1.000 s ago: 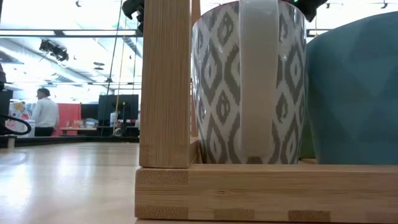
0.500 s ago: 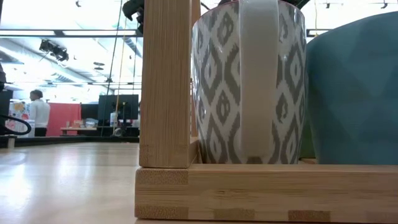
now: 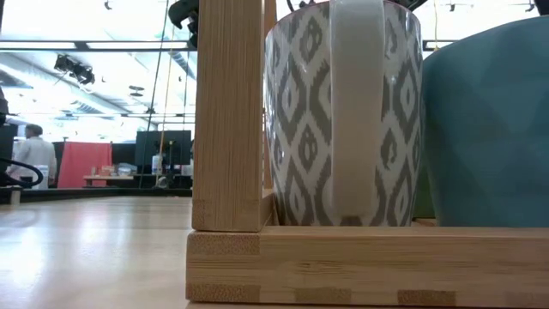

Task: Place coffee mugs
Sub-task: Put the blue patterned mug on the shelf

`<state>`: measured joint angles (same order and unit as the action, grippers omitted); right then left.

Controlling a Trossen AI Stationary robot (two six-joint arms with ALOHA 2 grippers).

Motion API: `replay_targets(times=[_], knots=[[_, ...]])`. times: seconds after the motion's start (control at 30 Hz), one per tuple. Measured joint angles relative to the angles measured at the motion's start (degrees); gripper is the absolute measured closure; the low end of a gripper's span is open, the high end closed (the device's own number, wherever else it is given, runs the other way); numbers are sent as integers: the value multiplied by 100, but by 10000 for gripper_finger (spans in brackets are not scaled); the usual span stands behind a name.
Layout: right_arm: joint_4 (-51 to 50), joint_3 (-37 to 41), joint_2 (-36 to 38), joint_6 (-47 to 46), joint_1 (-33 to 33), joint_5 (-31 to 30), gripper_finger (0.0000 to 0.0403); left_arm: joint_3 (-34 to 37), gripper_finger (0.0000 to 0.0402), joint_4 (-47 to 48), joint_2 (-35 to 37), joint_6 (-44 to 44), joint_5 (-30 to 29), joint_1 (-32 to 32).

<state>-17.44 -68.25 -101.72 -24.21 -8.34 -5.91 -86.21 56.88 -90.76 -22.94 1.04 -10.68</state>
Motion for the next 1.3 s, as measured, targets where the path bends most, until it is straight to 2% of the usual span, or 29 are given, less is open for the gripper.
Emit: replay_targets(times=[0.5, 0.73, 1.0, 1.3], knots=[[-307, 0, -128, 13, 0, -15, 243, 2, 274, 76, -2, 133, 2, 2], [-381, 2, -128, -7, 0, -215, 282, 2, 274, 121, -2, 133, 4, 4], [-386, 4, -122, -33, 0, -237, 362, 0, 274, 160, 0, 131, 15, 4], [-377, 4, -122, -264, -2, -243, 365, 0, 274, 187, 0, 133, 15, 4]])
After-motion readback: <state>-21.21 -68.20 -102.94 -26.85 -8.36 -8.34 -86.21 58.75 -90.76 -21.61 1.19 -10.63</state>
